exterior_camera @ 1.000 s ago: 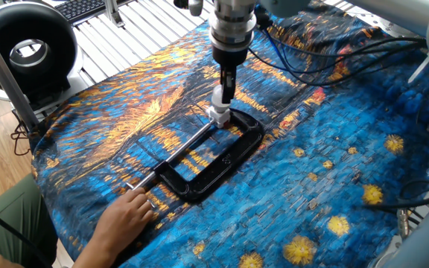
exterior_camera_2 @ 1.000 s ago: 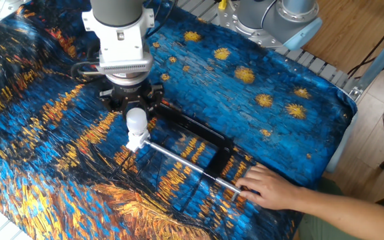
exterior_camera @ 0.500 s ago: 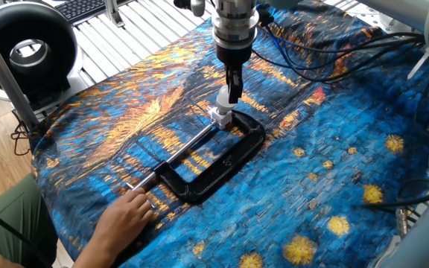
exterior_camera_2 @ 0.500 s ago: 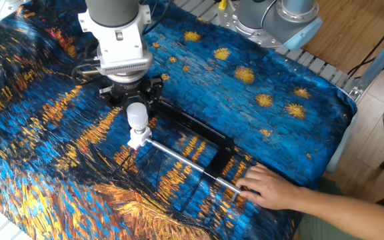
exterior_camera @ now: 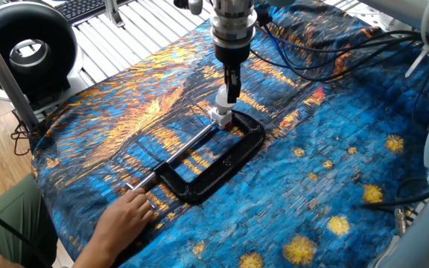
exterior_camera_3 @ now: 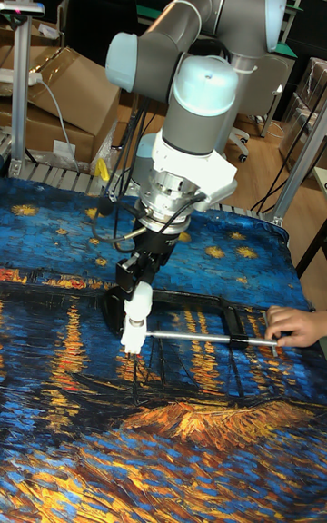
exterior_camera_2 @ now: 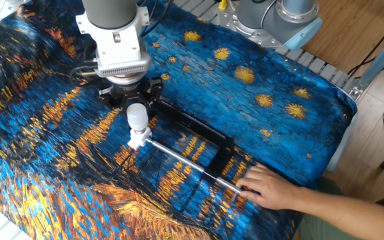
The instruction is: Install the light bulb by rotating it
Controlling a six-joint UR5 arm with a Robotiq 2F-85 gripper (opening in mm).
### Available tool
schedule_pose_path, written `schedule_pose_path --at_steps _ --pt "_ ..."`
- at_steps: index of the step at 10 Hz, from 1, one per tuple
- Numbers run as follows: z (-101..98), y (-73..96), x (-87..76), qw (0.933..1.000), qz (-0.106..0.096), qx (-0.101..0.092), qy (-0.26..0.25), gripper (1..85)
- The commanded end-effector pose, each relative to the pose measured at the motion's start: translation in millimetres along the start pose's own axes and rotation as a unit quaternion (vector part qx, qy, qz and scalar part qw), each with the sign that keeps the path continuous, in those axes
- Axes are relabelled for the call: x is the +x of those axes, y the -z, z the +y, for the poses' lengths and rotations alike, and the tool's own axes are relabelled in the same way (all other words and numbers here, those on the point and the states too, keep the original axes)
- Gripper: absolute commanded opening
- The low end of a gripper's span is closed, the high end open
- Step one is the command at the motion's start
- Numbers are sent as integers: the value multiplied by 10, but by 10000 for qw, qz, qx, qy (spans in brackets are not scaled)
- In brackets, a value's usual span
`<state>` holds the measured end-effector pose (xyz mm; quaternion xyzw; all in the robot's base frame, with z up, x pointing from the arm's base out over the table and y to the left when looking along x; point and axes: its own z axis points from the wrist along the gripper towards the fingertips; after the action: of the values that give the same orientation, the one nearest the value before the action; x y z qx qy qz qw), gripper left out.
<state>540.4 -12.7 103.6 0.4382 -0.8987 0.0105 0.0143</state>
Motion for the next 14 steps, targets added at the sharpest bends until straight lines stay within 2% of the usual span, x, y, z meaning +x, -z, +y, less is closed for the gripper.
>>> schedule_pose_path --at_steps 1,10,14 --pt "-3 33 -77 9999 -101 -20 -138 17" --pt "-42 16 -228 9995 -298 -25 53 10" --pt "-35 3 -239 9993 -323 -51 184 10"
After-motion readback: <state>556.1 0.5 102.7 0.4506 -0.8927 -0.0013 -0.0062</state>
